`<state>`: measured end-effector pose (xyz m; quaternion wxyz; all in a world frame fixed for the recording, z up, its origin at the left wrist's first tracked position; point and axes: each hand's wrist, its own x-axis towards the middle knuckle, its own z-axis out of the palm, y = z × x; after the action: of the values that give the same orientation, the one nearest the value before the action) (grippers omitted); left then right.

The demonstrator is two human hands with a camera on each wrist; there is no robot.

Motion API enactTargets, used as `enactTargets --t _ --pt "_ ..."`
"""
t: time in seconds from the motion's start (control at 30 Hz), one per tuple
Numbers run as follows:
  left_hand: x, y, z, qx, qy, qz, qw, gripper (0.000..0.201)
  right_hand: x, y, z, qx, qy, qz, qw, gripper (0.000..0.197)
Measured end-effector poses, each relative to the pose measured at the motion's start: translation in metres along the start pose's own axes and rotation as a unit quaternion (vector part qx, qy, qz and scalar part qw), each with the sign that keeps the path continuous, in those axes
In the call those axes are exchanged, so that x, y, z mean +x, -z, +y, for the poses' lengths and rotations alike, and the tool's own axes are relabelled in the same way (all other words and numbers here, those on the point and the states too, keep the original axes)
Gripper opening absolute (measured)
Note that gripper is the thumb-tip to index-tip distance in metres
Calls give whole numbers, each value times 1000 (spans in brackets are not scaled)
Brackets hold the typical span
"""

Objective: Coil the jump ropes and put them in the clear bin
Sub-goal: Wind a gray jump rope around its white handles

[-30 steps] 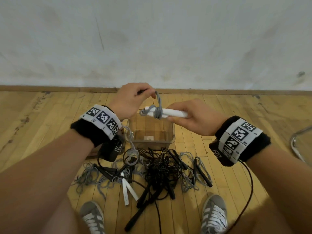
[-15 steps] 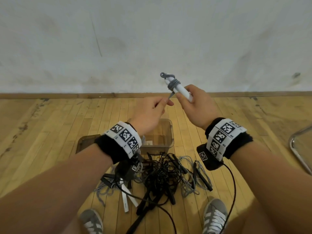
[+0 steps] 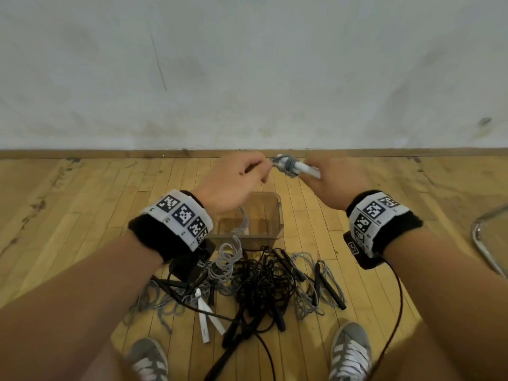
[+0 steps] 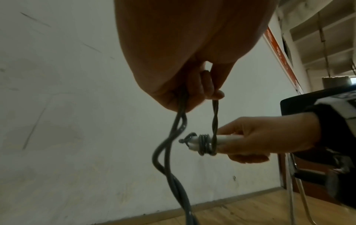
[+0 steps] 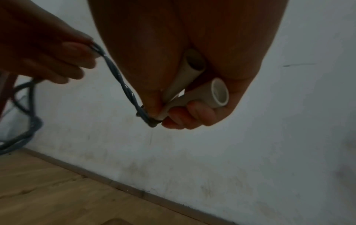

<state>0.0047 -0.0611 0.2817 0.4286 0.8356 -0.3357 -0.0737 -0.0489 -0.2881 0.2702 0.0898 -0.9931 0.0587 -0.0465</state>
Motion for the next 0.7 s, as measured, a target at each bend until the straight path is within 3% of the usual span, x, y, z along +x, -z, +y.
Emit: enactTargets --t 0.17,0.33,0.47,0.6,0.7 --pt "11 19 -2 22 -31 75 996 30 -11 -6 -16 78 134 -63 986 13" --pt "23 30 -18 -41 17 75 996 30 -22 4 -38 202 233 -9 951 6" --pt "23 17 -26 -153 62 66 984 30 -24 9 -45 267 211 46 939 10" --pt "16 -2 -26 -156 68 61 984 23 -20 9 -47 391 146 81 905 27" --pt "13 -6 -18 -125 49 73 988 28 -14 7 -38 384 91 117 911 45"
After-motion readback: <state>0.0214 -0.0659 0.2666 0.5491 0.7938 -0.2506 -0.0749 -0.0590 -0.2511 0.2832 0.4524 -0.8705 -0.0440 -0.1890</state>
